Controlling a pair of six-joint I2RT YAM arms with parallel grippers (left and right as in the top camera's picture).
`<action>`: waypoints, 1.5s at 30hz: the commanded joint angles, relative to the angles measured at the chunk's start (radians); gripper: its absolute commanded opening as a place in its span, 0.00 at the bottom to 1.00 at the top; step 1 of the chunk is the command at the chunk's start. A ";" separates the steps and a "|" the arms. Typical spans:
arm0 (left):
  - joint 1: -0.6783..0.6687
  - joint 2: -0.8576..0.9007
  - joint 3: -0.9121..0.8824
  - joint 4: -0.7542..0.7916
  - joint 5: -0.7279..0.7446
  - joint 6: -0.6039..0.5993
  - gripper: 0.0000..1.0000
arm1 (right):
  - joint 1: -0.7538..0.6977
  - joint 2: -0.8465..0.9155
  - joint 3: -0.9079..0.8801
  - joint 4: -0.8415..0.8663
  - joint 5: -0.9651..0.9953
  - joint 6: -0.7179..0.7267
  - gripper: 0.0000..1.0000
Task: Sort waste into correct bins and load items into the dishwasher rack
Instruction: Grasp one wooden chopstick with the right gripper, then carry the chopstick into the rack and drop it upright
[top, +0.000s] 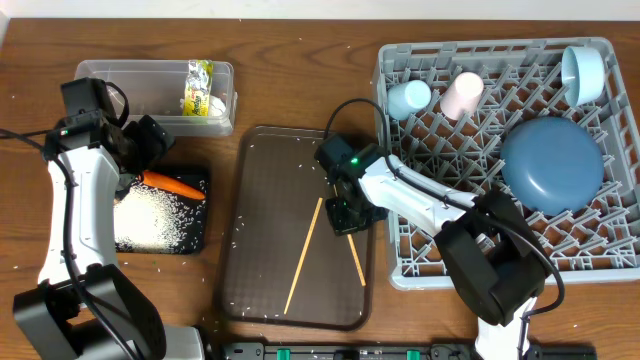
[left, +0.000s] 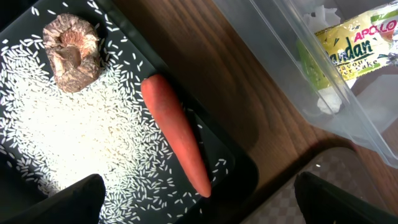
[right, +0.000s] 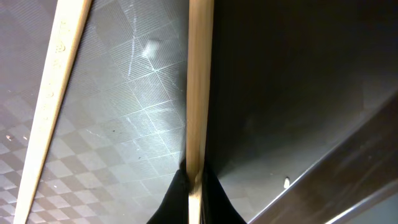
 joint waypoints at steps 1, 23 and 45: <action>0.003 -0.005 -0.004 -0.004 -0.012 -0.010 0.98 | -0.021 0.032 0.010 -0.002 -0.015 -0.022 0.01; 0.003 -0.005 -0.004 -0.004 -0.012 -0.010 0.98 | -0.083 -0.135 0.356 -0.171 0.008 -0.188 0.01; 0.003 -0.005 -0.004 -0.004 -0.012 -0.009 0.98 | -0.424 -0.269 0.249 -0.370 0.235 -0.069 0.02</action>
